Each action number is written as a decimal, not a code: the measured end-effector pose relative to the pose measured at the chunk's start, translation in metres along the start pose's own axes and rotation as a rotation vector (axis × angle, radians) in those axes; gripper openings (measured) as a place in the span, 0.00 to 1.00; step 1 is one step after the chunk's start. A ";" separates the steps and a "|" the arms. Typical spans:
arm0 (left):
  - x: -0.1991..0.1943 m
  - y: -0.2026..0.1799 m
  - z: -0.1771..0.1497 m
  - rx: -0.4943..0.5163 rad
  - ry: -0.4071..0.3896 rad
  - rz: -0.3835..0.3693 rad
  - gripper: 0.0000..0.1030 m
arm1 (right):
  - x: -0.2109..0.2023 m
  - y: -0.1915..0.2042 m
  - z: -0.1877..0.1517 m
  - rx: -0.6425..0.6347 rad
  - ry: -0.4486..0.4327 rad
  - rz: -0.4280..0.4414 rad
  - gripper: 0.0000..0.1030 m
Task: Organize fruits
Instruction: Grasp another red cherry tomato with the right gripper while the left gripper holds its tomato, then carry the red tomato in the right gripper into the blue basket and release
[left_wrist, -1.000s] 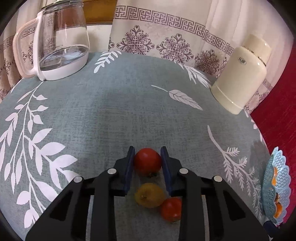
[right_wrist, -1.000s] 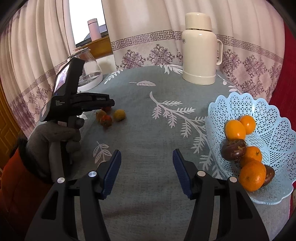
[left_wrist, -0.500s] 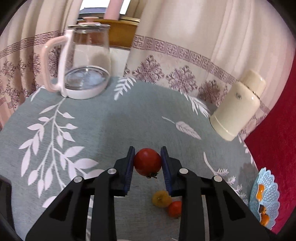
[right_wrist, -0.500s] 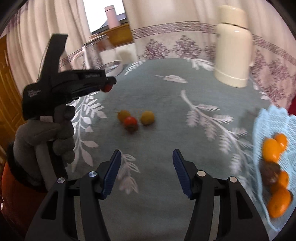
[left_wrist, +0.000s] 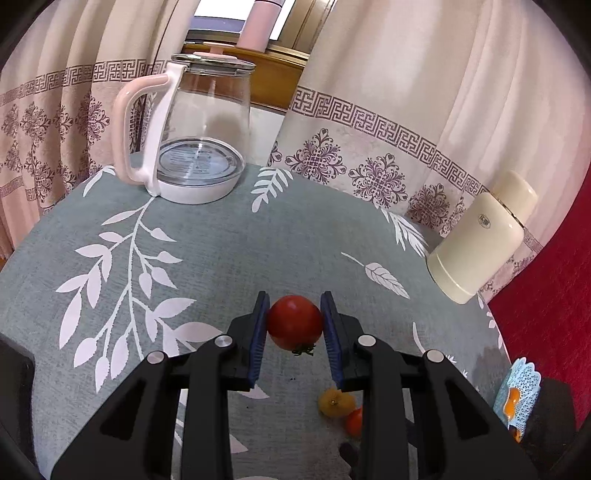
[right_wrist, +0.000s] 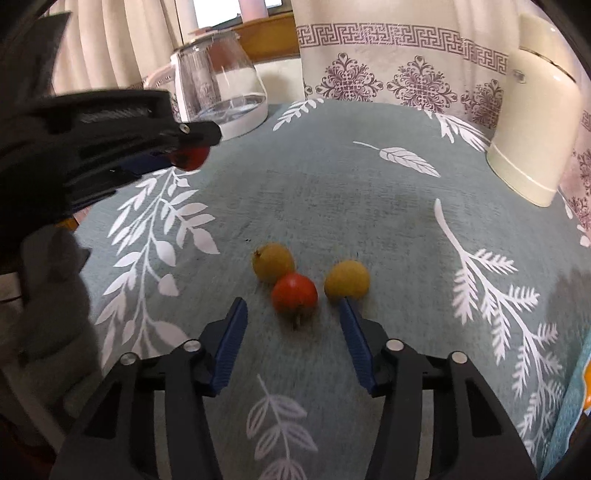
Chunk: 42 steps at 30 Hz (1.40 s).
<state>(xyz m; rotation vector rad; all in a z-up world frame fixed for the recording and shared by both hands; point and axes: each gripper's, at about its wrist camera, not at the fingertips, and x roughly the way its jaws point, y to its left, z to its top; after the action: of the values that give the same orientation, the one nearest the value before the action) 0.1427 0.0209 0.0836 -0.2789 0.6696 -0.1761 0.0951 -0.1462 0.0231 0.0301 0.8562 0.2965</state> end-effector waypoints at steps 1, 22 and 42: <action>0.000 0.000 0.000 -0.002 -0.001 0.000 0.28 | 0.003 0.000 0.001 0.003 0.005 -0.005 0.45; -0.002 0.002 -0.002 -0.033 0.000 -0.008 0.28 | -0.019 0.000 -0.011 0.029 -0.036 -0.058 0.26; -0.011 -0.026 -0.011 0.026 -0.003 -0.059 0.28 | -0.119 -0.073 -0.049 0.236 -0.170 -0.176 0.26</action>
<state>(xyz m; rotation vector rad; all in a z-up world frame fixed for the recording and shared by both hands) 0.1260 -0.0036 0.0901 -0.2740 0.6560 -0.2402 0.0031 -0.2524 0.0688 0.1959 0.7154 0.0255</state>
